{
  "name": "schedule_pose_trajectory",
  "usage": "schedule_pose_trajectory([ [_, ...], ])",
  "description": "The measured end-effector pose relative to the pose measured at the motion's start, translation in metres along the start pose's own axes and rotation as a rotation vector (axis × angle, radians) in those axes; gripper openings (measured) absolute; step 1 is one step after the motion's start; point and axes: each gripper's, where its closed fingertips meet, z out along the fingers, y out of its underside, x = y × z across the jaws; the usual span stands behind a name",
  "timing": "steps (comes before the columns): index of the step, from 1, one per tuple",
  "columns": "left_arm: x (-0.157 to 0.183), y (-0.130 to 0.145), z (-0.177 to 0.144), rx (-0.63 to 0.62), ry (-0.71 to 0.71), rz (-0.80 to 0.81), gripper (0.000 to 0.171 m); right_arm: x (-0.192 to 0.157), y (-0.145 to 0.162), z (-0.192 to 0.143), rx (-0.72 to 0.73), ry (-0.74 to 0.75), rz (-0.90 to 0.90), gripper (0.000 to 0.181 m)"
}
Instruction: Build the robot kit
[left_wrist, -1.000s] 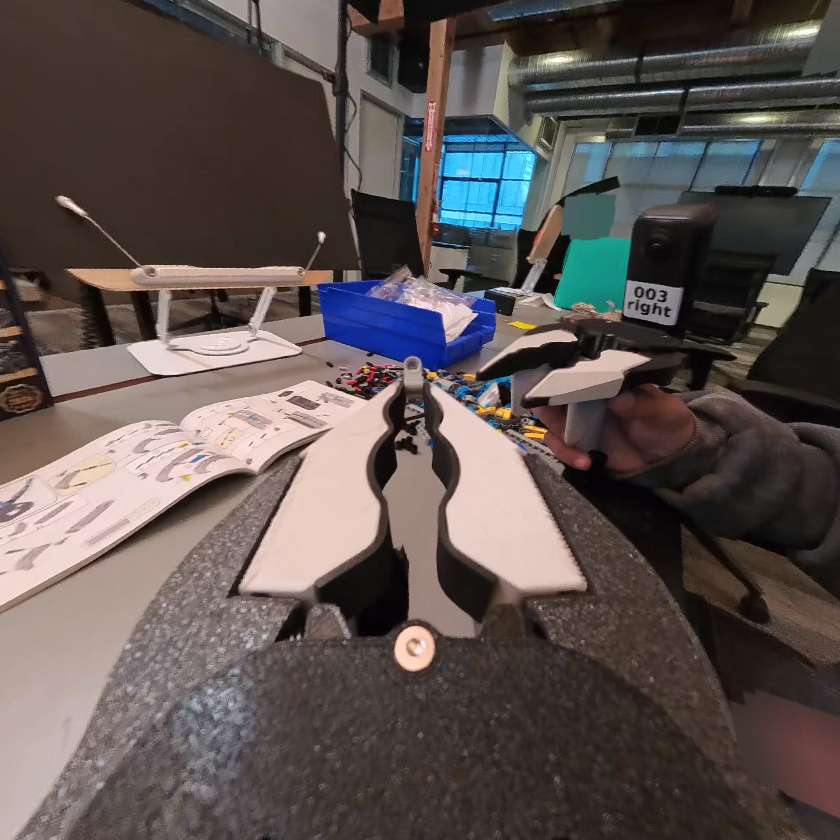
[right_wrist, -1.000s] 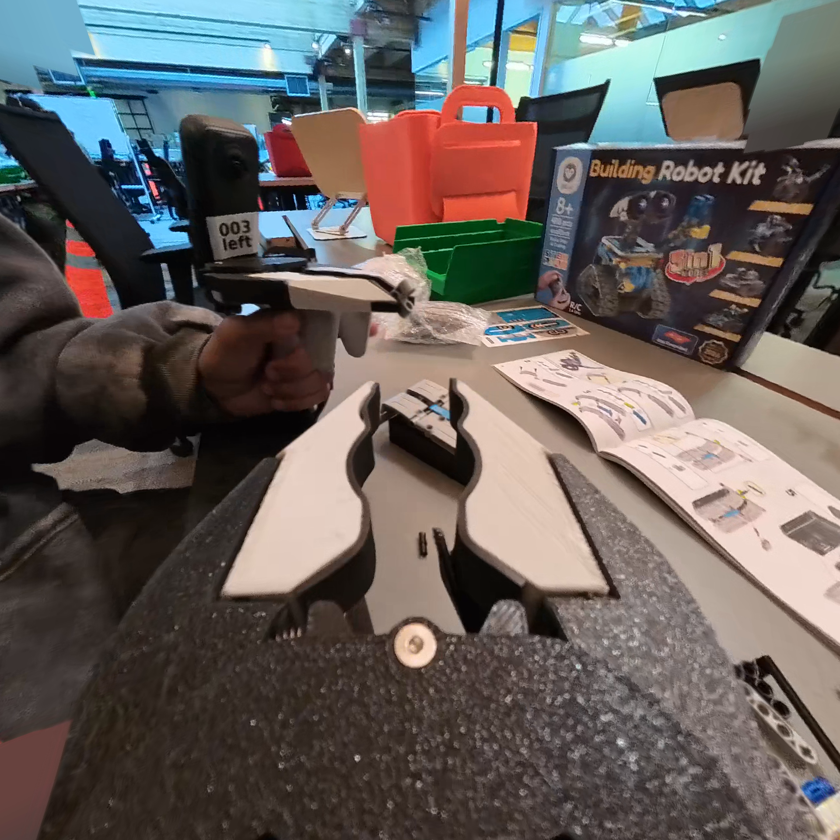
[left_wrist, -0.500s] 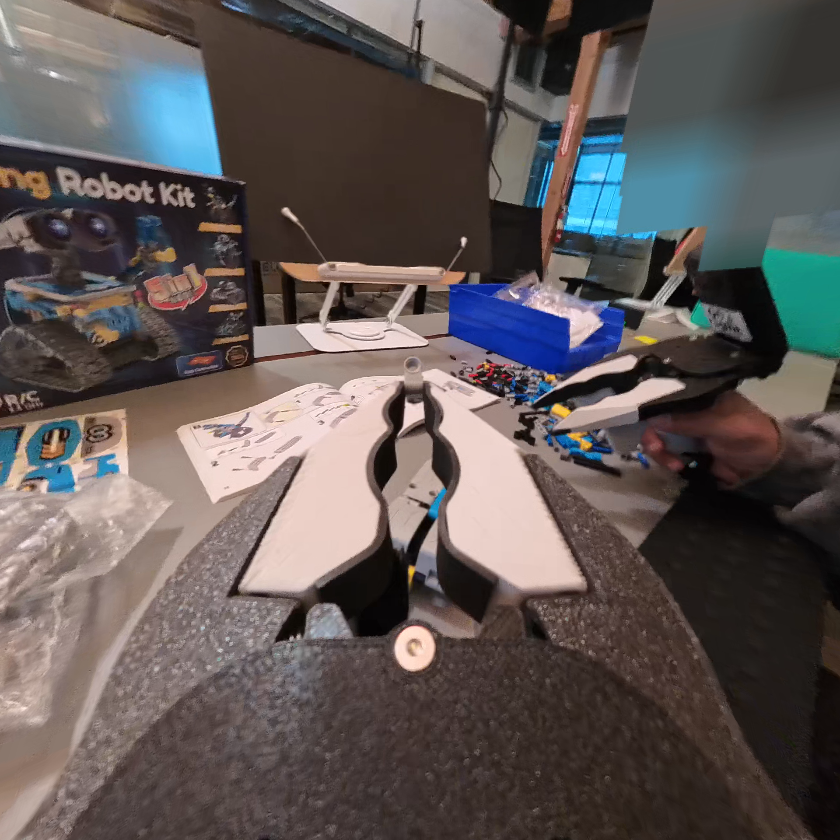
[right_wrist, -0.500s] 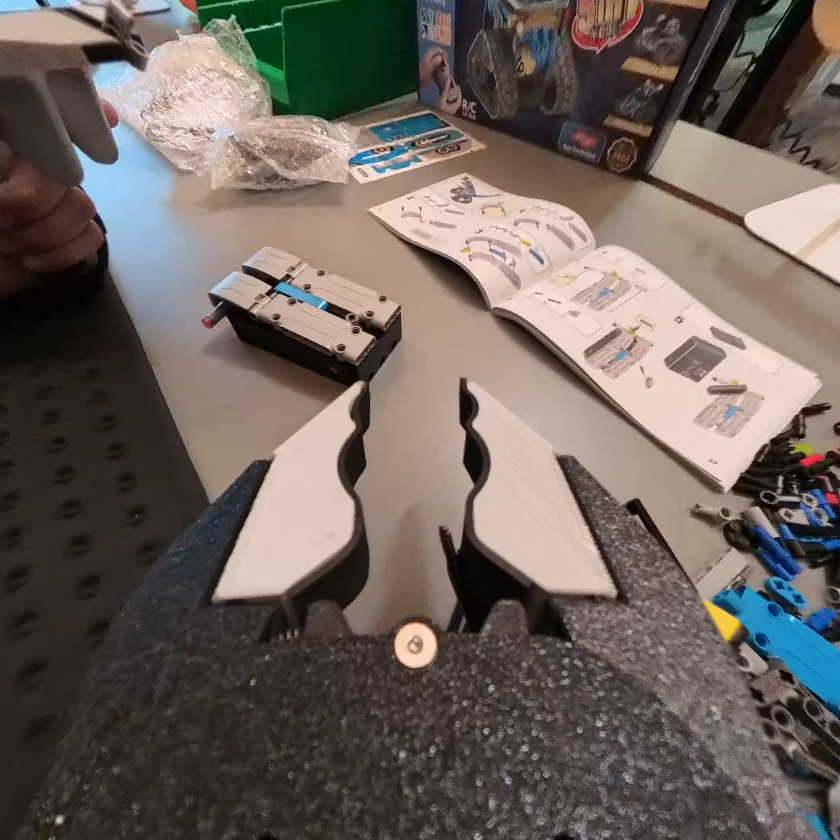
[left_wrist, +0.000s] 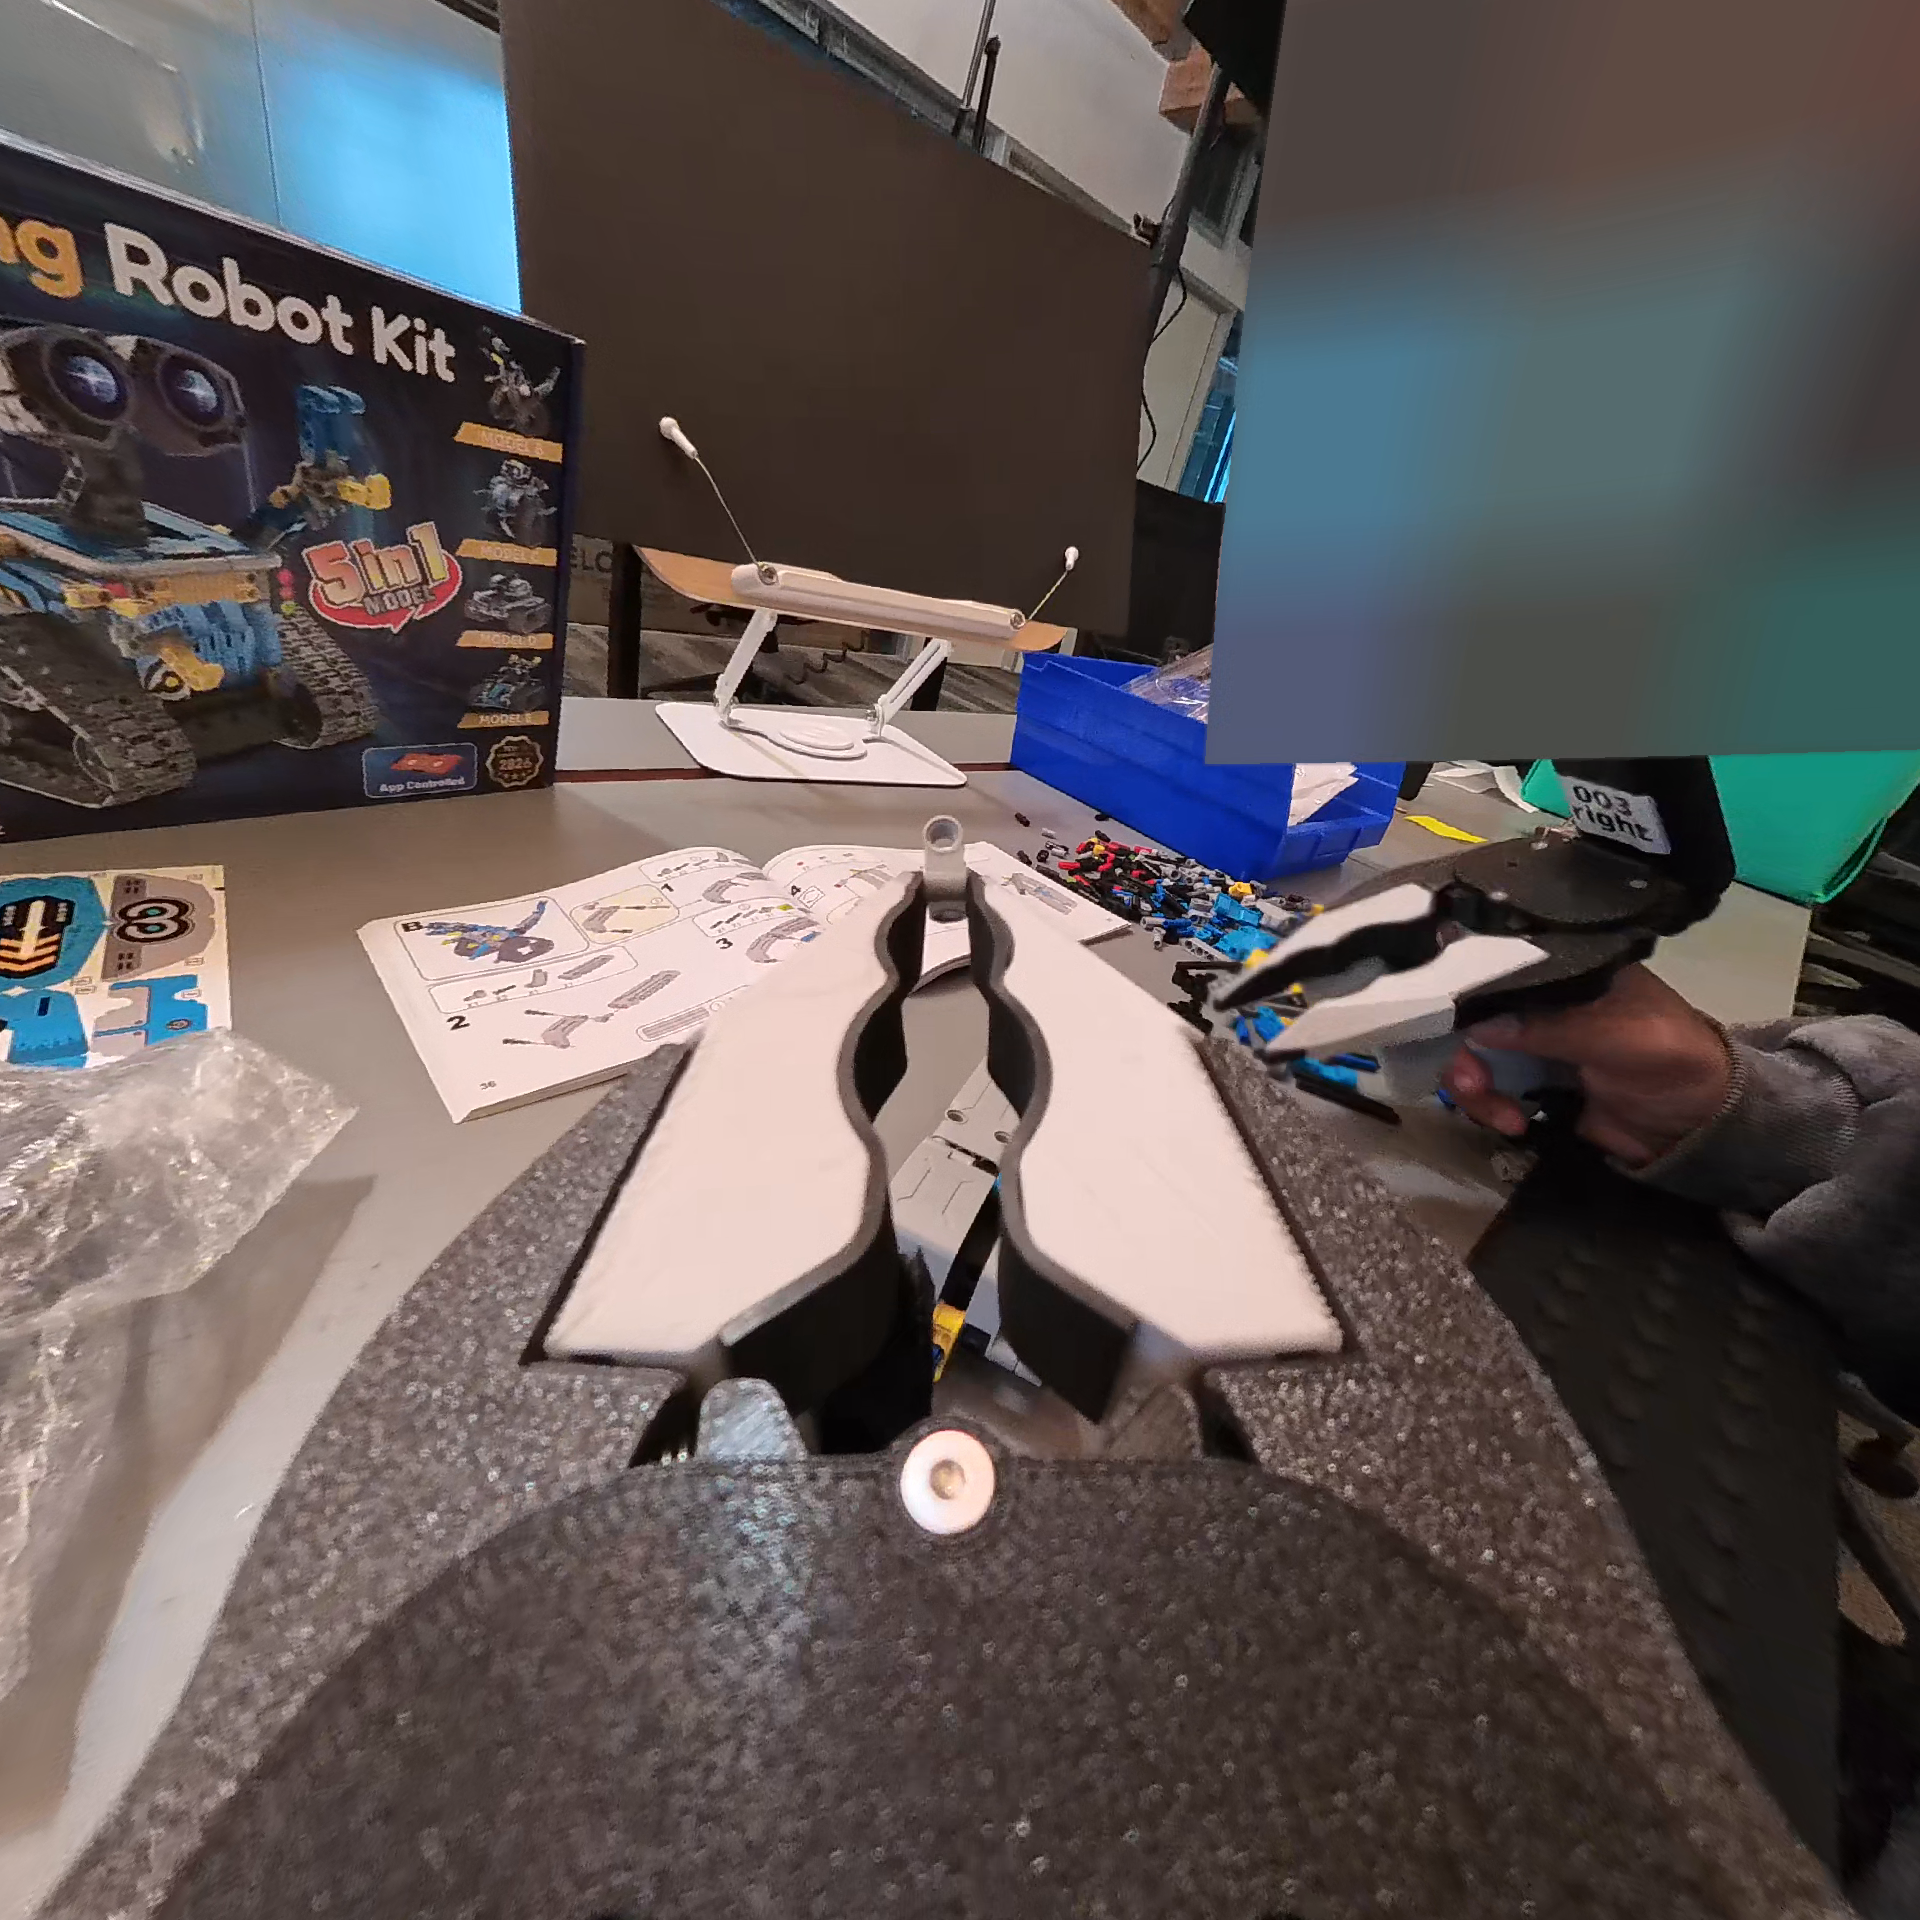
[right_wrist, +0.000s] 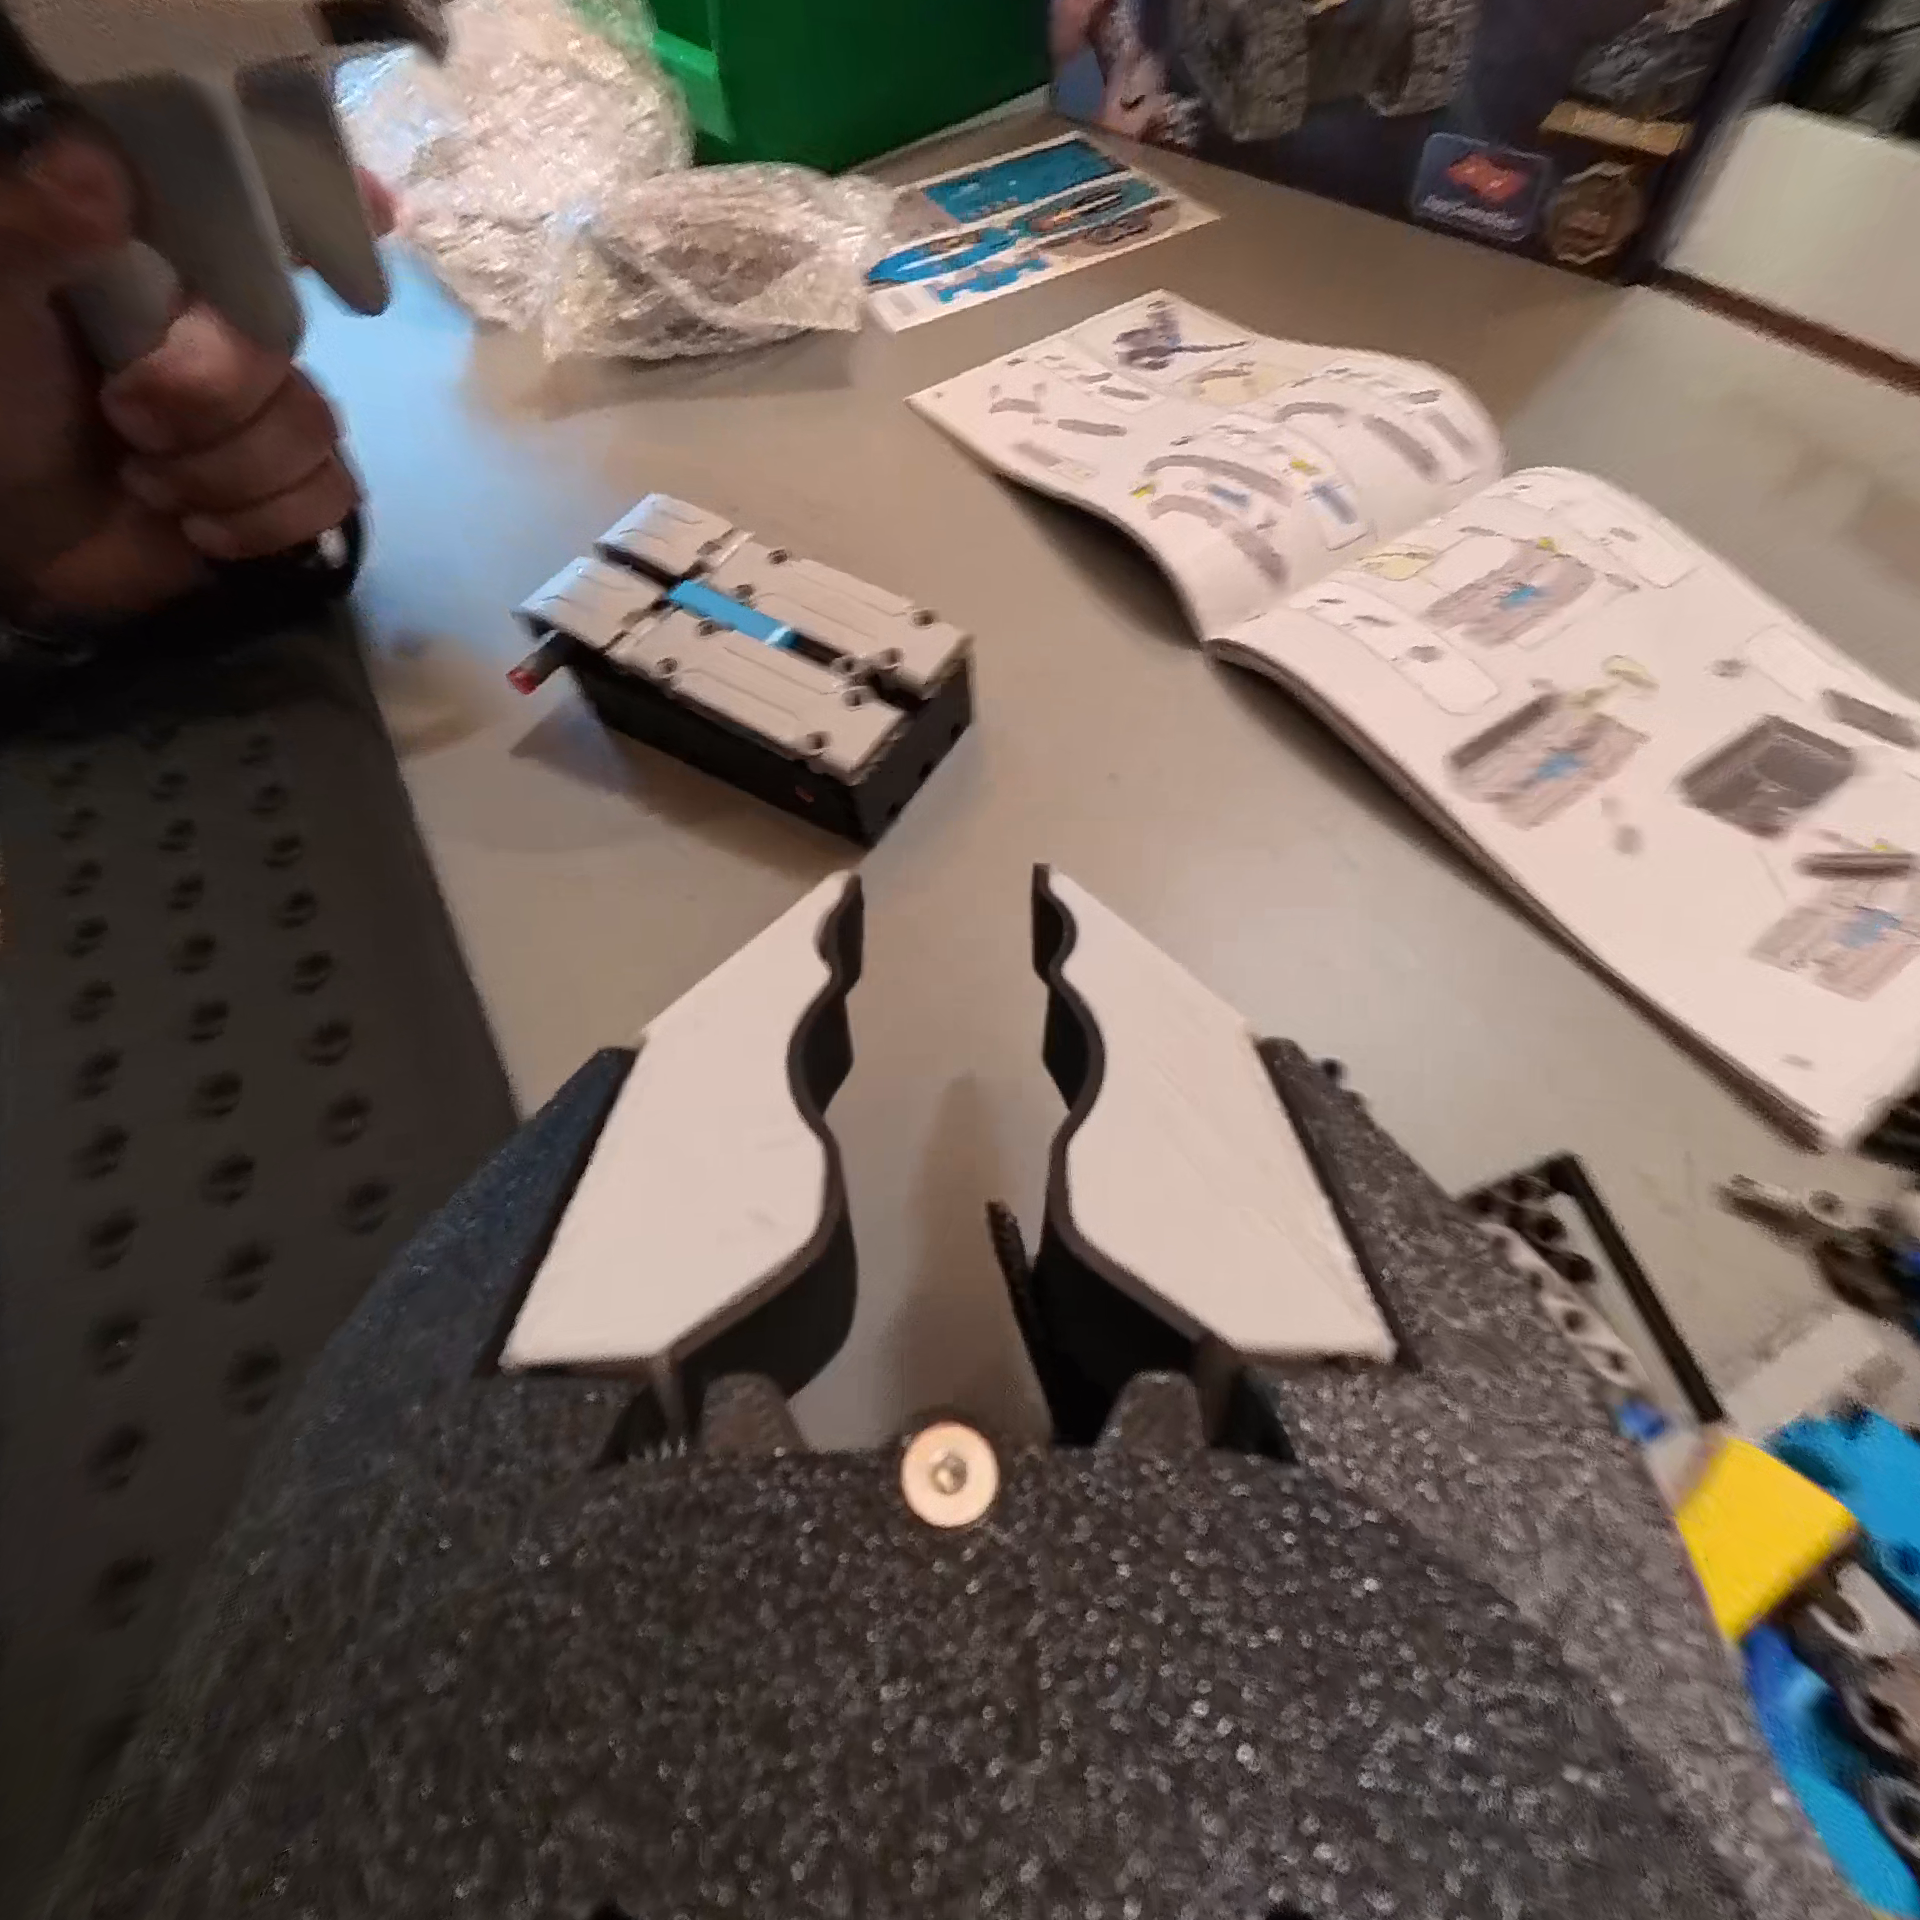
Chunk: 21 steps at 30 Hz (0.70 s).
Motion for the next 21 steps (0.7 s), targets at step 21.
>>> schedule_pose_trajectory([
  [21,0.017,0.012,0.005,-0.067,0.054,0.074,0.007,-0.065,0.052,0.018,-0.295,-0.271,-0.223,0.003],
])
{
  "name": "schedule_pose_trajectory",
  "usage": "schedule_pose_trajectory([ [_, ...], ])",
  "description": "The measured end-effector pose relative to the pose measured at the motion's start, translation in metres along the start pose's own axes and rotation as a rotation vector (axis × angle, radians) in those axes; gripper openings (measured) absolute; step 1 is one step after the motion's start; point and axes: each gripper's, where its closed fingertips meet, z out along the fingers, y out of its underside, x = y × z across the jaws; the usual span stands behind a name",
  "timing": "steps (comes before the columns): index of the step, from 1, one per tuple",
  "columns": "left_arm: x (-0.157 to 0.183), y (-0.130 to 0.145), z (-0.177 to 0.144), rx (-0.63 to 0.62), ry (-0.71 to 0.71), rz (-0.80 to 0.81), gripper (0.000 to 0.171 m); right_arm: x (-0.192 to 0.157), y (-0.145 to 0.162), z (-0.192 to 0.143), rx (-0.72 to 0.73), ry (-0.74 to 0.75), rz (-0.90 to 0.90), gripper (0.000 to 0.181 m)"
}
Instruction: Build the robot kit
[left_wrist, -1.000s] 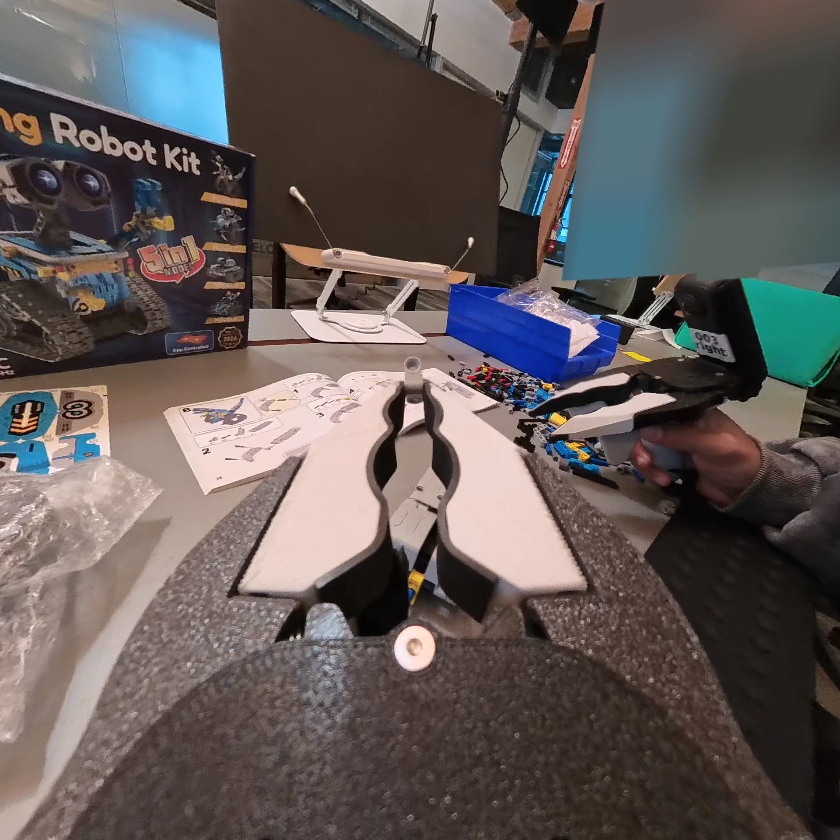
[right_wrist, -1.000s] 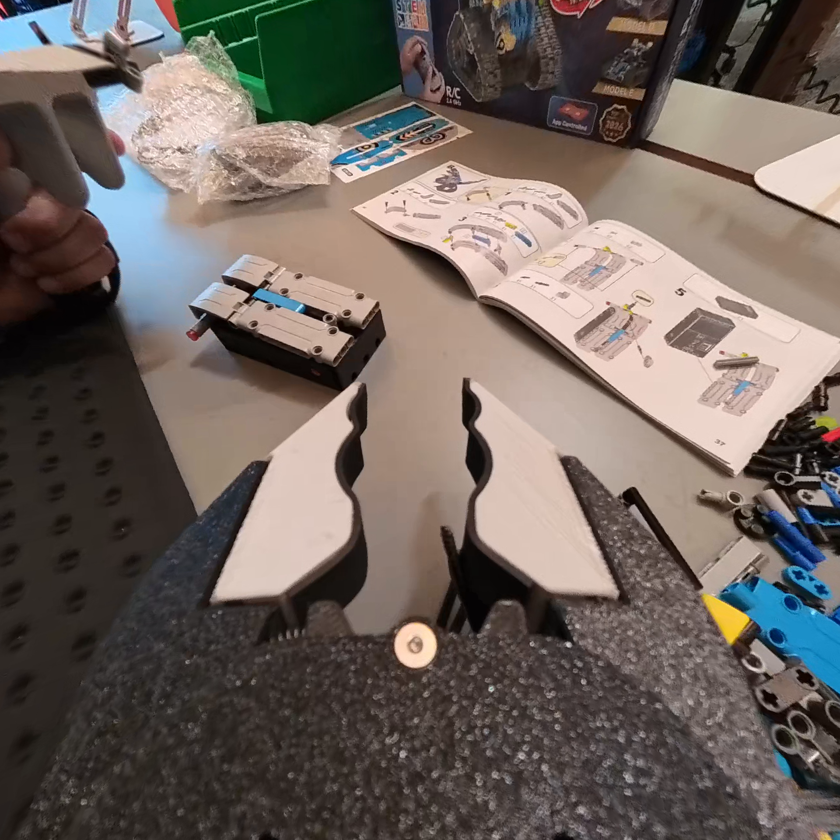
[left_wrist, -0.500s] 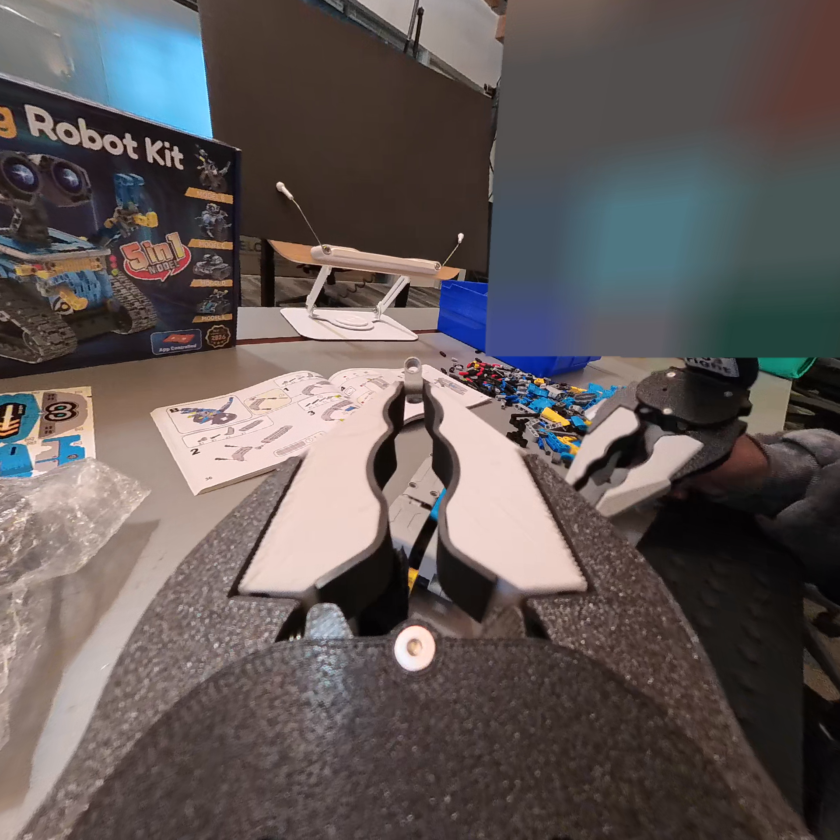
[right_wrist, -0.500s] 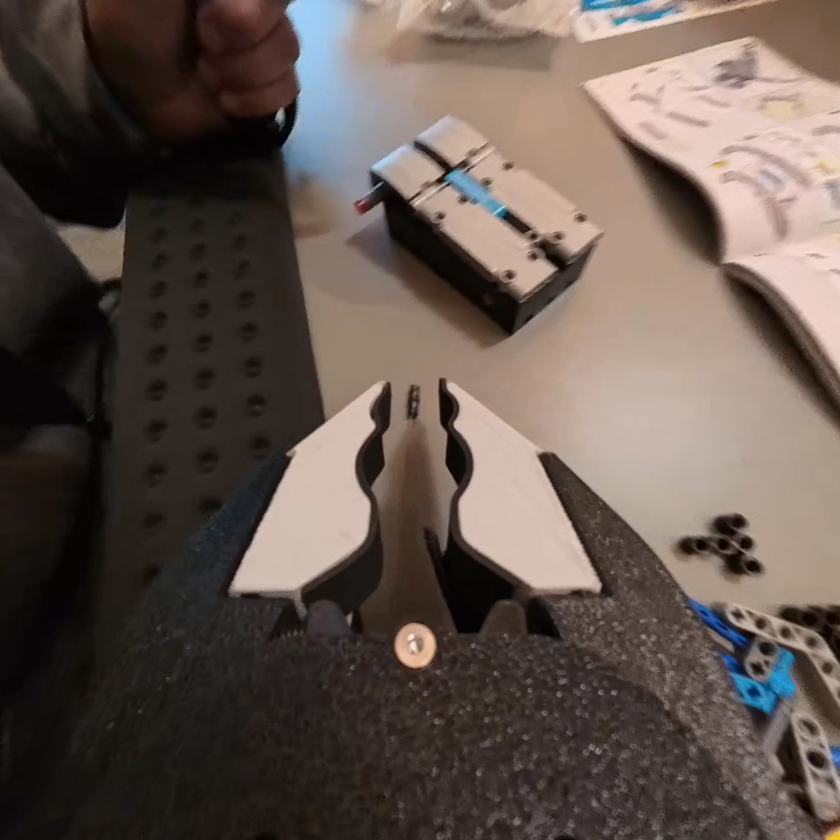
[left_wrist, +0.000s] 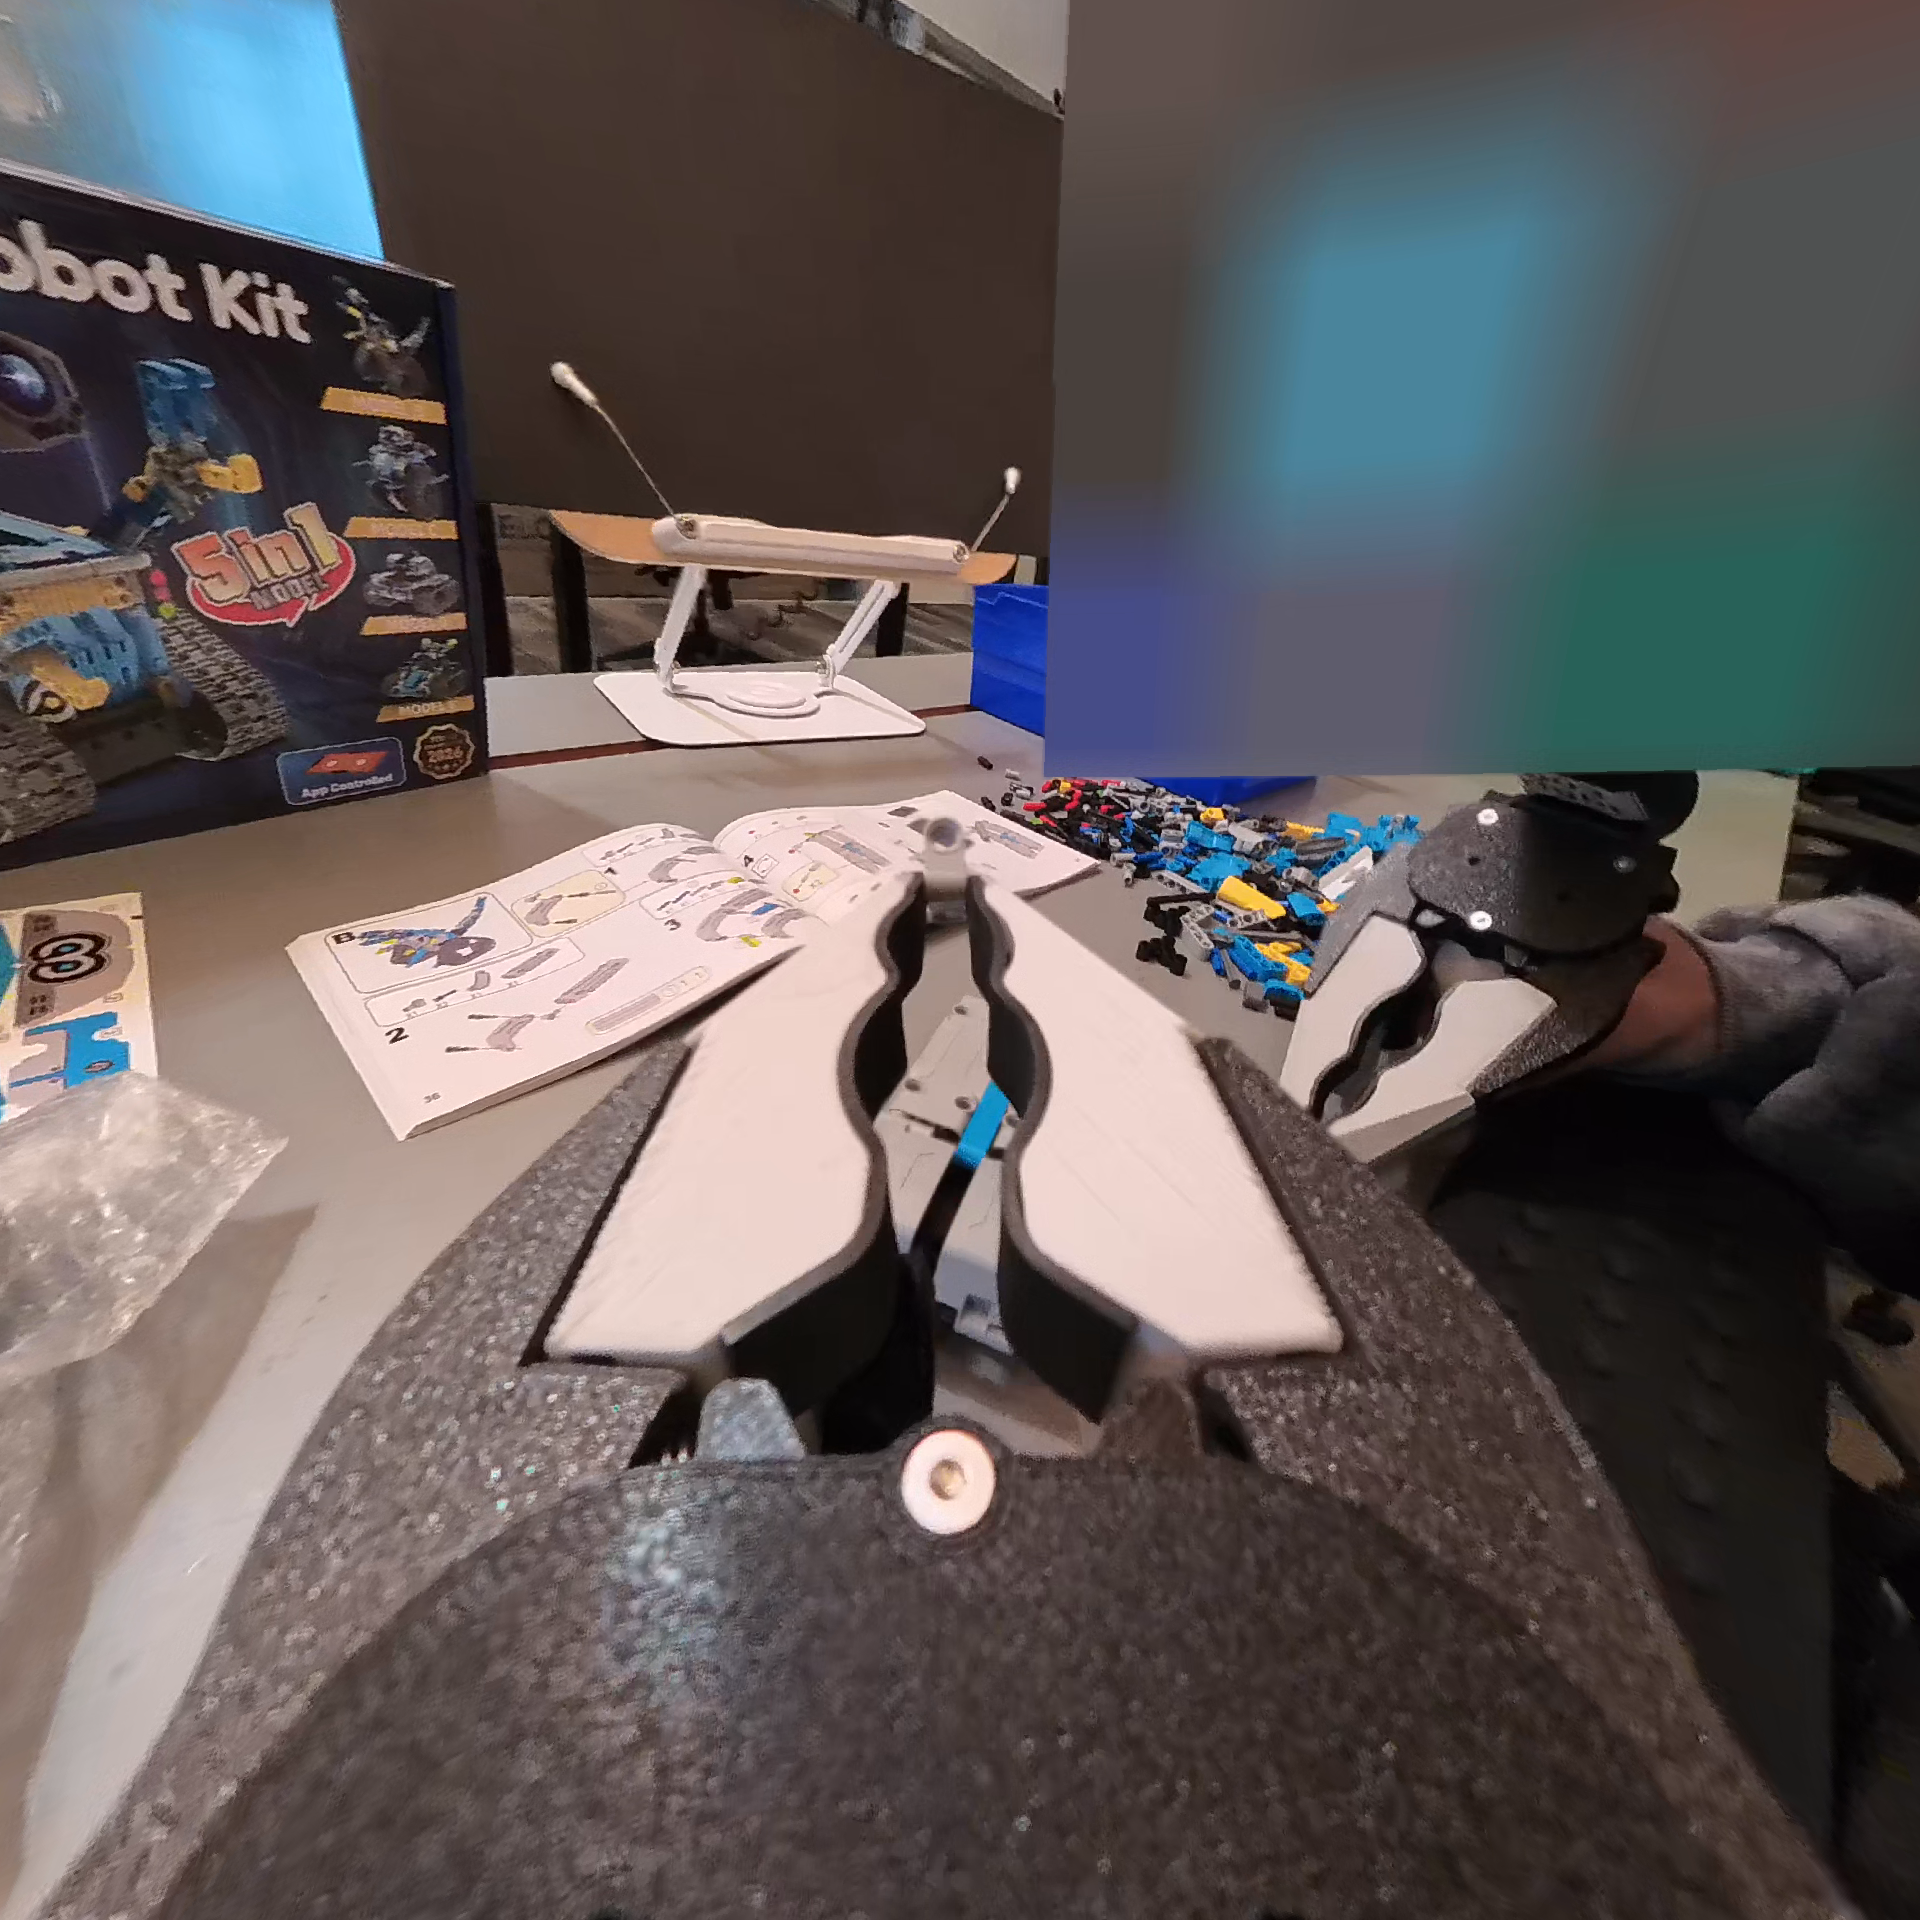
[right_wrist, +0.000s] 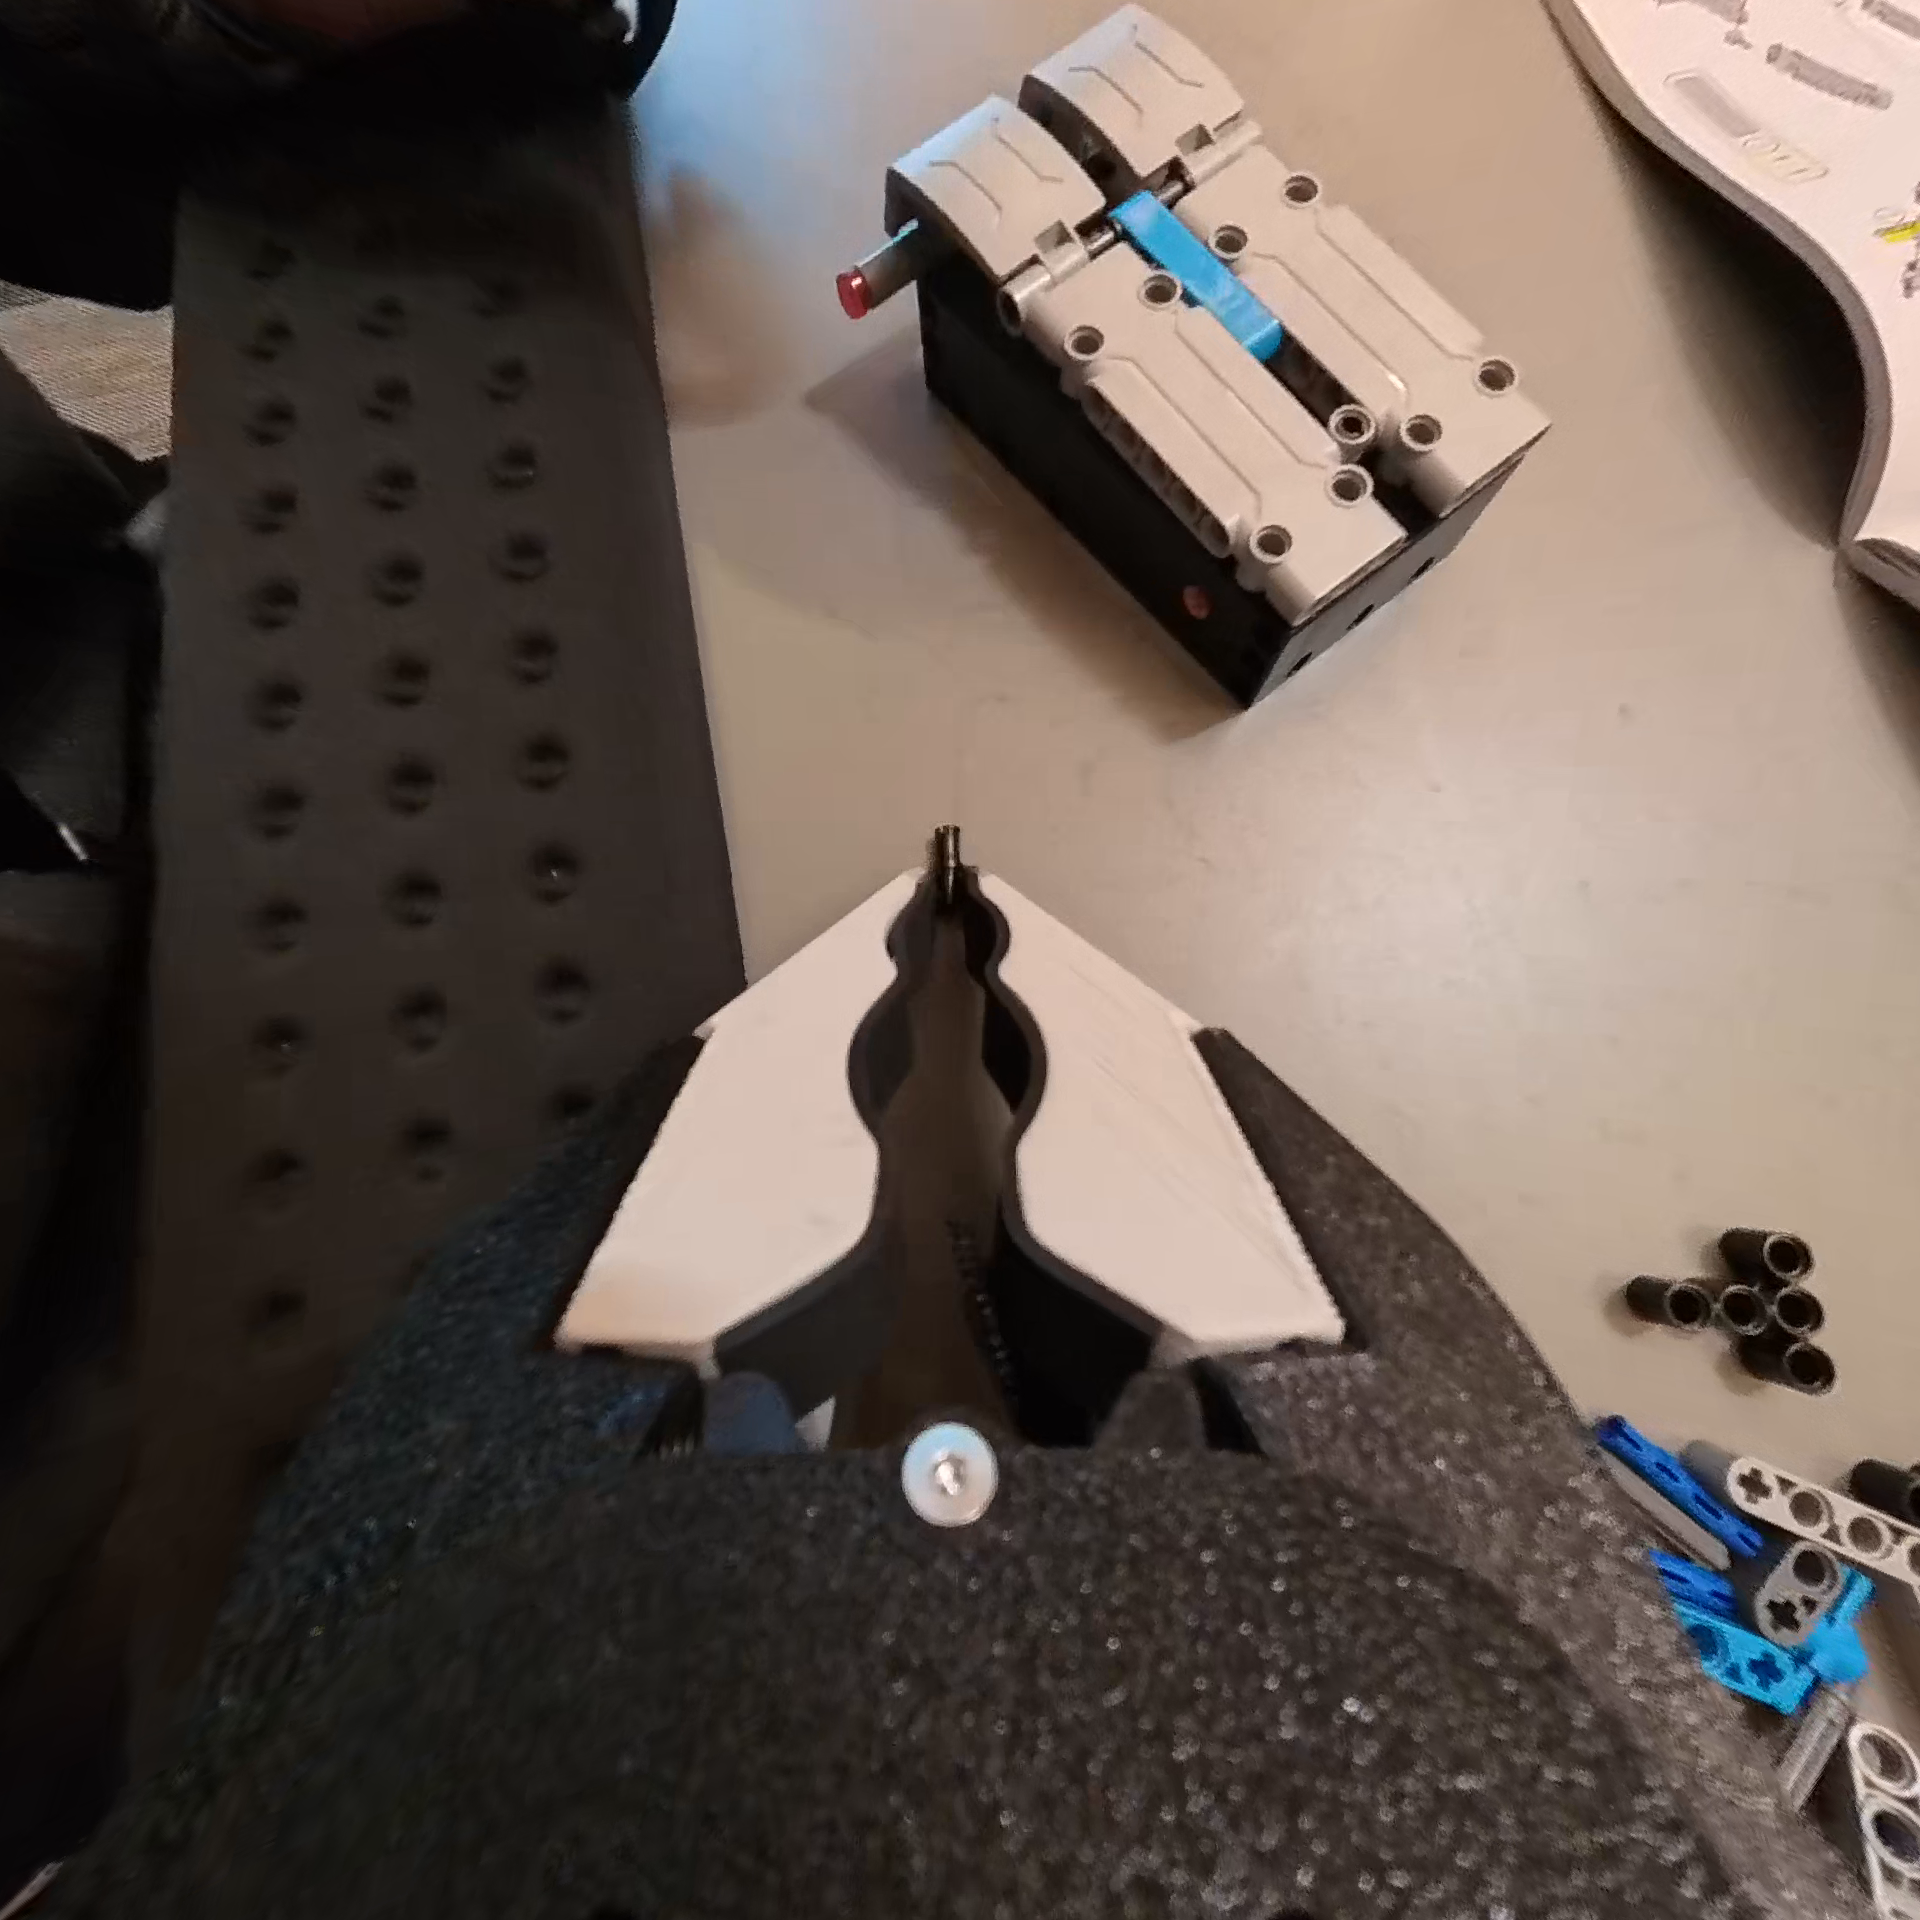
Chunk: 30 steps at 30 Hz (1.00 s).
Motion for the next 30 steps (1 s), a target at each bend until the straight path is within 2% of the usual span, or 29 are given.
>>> schedule_pose_trajectory([
  [3,0.014,0.008,0.005,-0.051,0.036,0.072,0.006,0.004,-0.003,-0.004,0.01,0.036,-0.006,0.002],
  [4,0.021,0.011,0.007,-0.072,0.053,0.113,0.006,0.002,-0.012,-0.009,0.057,0.042,-0.018,0.003],
  [8,0.051,0.026,0.014,-0.151,0.129,0.271,0.006,-0.002,-0.063,-0.045,0.366,0.058,0.019,0.003],
  [10,0.063,0.021,0.014,-0.125,0.169,0.233,0.006,-0.011,-0.089,-0.064,0.541,0.007,0.08,0.003],
  [12,0.074,0.017,0.013,-0.102,0.22,0.169,0.006,-0.017,-0.103,-0.07,0.622,0.006,0.095,0.003],
  [21,0.1,0.028,0.012,-0.135,0.263,0.299,0.006,-0.036,-0.11,-0.049,0.565,0.037,0.032,0.003],
  [30,0.097,0.034,0.016,-0.161,0.177,0.402,0.006,-0.033,-0.102,-0.042,0.508,0.064,0.029,0.003],
])
